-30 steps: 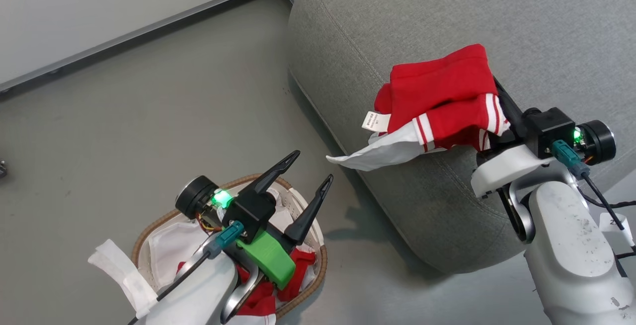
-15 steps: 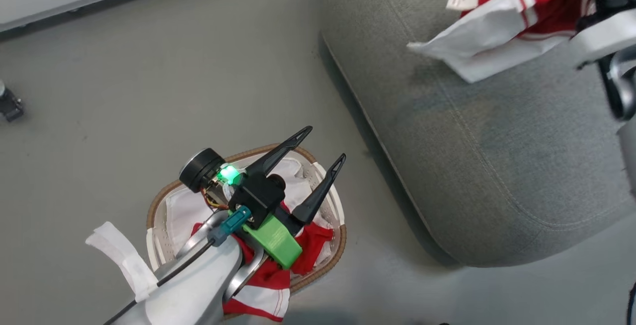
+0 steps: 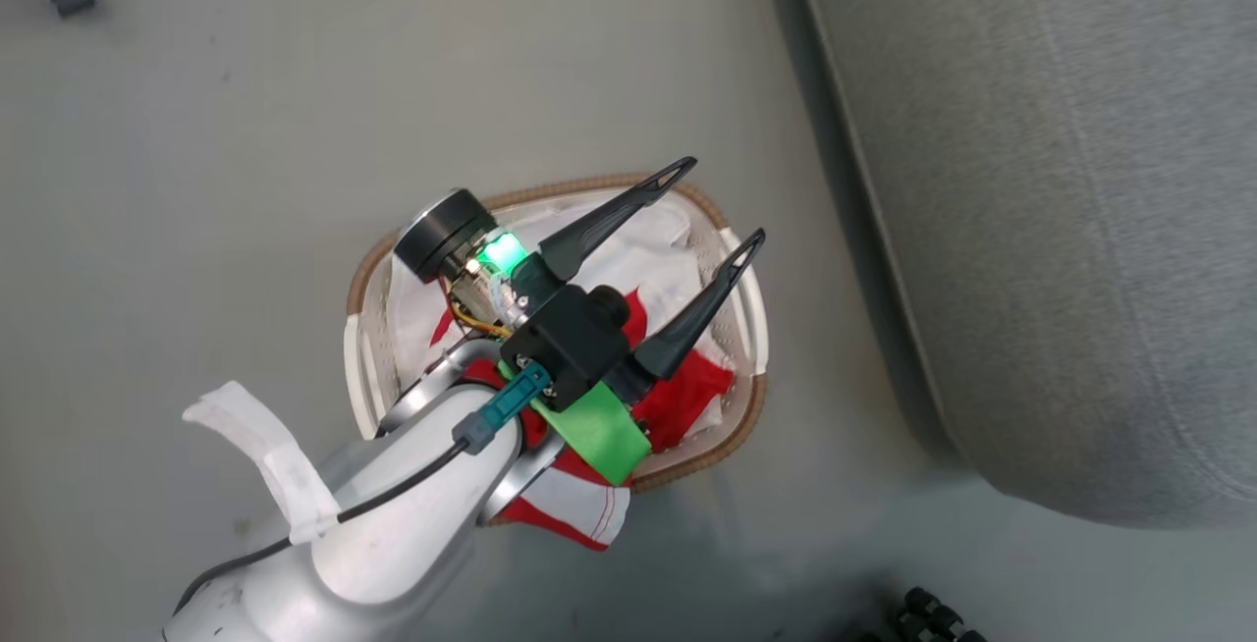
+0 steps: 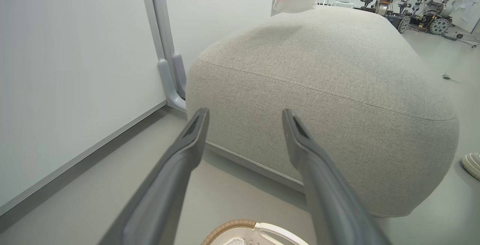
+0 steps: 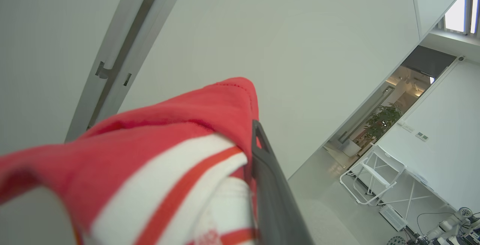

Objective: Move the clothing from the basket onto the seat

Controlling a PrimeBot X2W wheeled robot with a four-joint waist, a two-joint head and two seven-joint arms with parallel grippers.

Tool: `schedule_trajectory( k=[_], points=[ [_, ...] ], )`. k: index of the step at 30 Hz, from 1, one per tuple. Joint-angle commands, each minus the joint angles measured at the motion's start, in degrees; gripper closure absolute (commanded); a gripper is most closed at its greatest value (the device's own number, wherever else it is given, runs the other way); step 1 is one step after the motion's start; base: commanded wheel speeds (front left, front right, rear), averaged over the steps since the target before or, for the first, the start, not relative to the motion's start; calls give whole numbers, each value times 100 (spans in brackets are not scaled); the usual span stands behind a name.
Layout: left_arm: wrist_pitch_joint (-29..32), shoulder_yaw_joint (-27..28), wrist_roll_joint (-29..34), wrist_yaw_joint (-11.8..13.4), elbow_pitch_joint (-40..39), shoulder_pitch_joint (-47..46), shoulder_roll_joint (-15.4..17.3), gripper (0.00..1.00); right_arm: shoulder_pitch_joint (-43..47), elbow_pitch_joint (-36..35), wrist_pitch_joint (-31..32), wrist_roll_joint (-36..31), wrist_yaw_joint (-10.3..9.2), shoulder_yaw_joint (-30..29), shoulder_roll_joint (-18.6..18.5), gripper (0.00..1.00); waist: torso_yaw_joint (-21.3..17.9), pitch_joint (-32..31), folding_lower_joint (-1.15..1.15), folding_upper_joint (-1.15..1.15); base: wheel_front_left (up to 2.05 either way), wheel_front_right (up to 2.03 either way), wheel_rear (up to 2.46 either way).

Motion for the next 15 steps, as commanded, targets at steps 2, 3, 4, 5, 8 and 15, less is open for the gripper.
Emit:
schedule_trajectory(
  k=[2, 3, 4, 5, 8, 15],
  points=[
    [-1, 9, 109, -14, -61, -206, -54, 0, -28, 271, -43, -71, -8, -236, 29, 100, 667, 923, -1, 0, 0, 0, 0],
    [-1, 11, 130, -14, -73, -248, -67, 0, 4, 386, -62, -88, -8, -357, 64, 100, 693, 1016, -1, 0, 0, 0, 0],
    [-1, 15, 137, -14, -74, -273, -77, 0, 63, 483, -83, -115, -8, -441, 109, 100, 702, 1077, -1, 0, 0, 0, 0],
    [-1, 21, 151, -14, -79, -301, -86, 0, 152, 614, -104, -154, -8, -521, 180, 100, 706, 1152, -1, 0, 0, 0, 0],
    [-1, 20, 210, -14, -47, -385, -72, 0, 360, 864, -169, -348, -8, -685, 392, 100, 668, 1282, -1, 0, 0, 0, 0],
    [-1, 51, 196, -14, 74, -406, -65, 0, 887, 803, -208, -464, -8, -1031, 917, 100, 497, 1268, -1, 0, 0, 0, 0]
  ],
)
